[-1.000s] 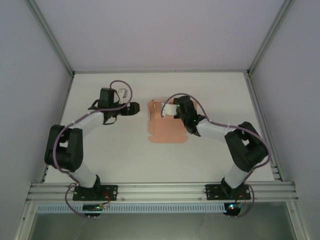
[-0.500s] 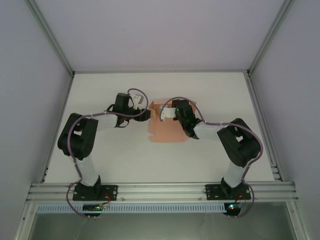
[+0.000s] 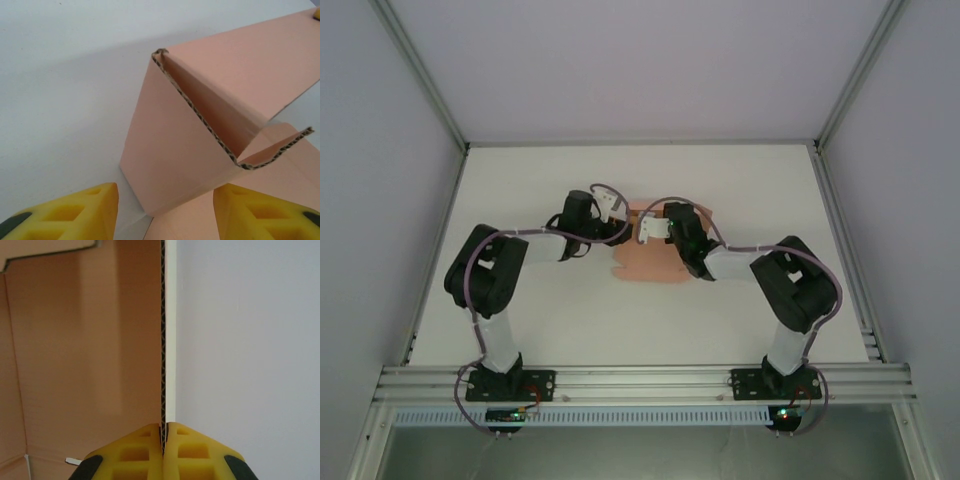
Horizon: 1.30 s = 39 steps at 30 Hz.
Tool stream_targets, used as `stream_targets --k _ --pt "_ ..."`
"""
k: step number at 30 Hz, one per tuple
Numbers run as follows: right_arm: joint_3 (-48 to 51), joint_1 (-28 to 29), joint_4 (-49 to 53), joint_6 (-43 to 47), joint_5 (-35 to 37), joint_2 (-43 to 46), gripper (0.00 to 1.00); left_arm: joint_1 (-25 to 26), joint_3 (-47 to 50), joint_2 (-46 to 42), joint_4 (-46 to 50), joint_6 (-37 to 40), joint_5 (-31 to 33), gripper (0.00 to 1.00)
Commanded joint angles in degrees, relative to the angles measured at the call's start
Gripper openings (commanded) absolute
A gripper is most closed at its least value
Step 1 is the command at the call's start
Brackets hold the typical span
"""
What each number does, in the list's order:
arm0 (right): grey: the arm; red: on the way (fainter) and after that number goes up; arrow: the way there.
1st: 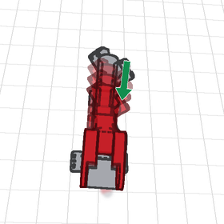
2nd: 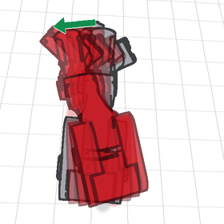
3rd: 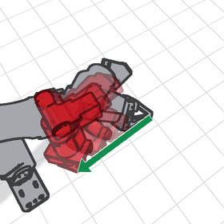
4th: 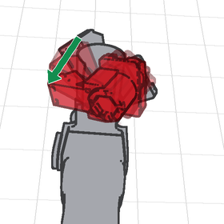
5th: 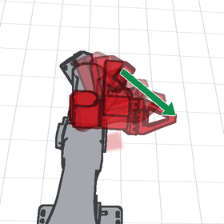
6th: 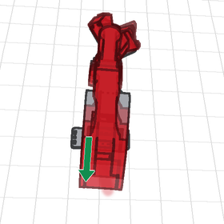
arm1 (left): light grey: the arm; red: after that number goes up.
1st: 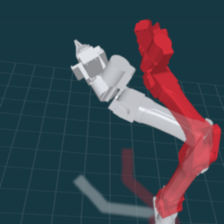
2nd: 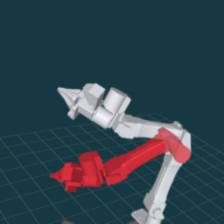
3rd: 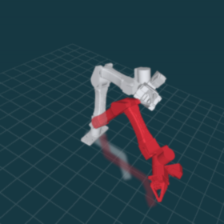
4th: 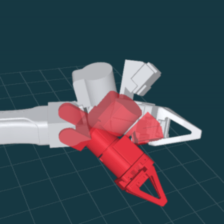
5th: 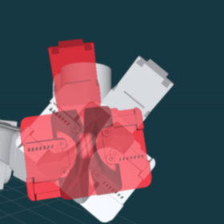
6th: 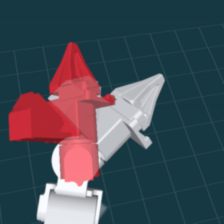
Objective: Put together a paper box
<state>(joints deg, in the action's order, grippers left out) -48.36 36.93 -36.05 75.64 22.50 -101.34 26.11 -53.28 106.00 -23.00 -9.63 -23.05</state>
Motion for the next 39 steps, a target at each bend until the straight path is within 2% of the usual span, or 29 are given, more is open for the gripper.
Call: stream_targets --k 1,9,16,20,26,29,30,32,33,34,36,39 --pt "2.2 1.6 -0.1 -0.8 1.3 -1.5 0.0 0.8 1.3 0.5 -6.1 -0.2 3.5 0.51" --pt "4.7 3.5 -0.6 -2.7 5.6 -1.5 0.0 2.4 3.0 1.0 -9.3 0.3 7.2 0.52" --pt "3.3 4.6 5.7 -6.9 4.9 -0.7 0.0 4.0 2.2 3.8 -16.0 -2.5 9.5 0.49" --pt "2.3 4.5 9.5 -8.2 2.9 -0.6 0.0 4.3 0.7 5.3 -18.5 -2.4 10.0 0.4" --pt "-0.2 3.7 16.1 -11.5 -0.5 -0.1 0.0 4.6 -1.1 5.9 -17.2 -2.6 11.3 0.25" --pt "-1.2 3.6 17.7 -11.8 -0.9 0.1 0.0 5.7 -1.4 4.7 -15.6 -2.4 13.6 0.14" --pt "-1.7 3.7 18.8 -12.7 -1.1 0.2 0.02 6.1 -1.1 4.4 -15.6 -2.3 14.8 0.08" --pt "-3.2 3.5 22.1 -17.0 -2.2 1.1 0.12 6.3 -0.5 4.1 -15.6 -2.0 16.2 0.0" --pt "-4.1 3.1 24.3 -19.7 -2.8 1.9 0.18 6.4 -0.3 4.0 -15.3 -1.8 16.8 0.0" --pt "-4.9 2.6 26.2 -22.5 -3.4 3.0 0.25 6.3 0.0 3.7 -15.2 -1.4 17.2 0.0" --pt "-6.4 1.7 32.4 -28.7 -6.7 6.2 0.45 6.2 1.3 3.0 -15.5 -0.5 17.4 0.0" --pt "-7.5 0.4 40.4 -38.0 -12.3 11.8 0.68 6.4 3.0 1.9 -16.1 0.7 17.0 0.0"
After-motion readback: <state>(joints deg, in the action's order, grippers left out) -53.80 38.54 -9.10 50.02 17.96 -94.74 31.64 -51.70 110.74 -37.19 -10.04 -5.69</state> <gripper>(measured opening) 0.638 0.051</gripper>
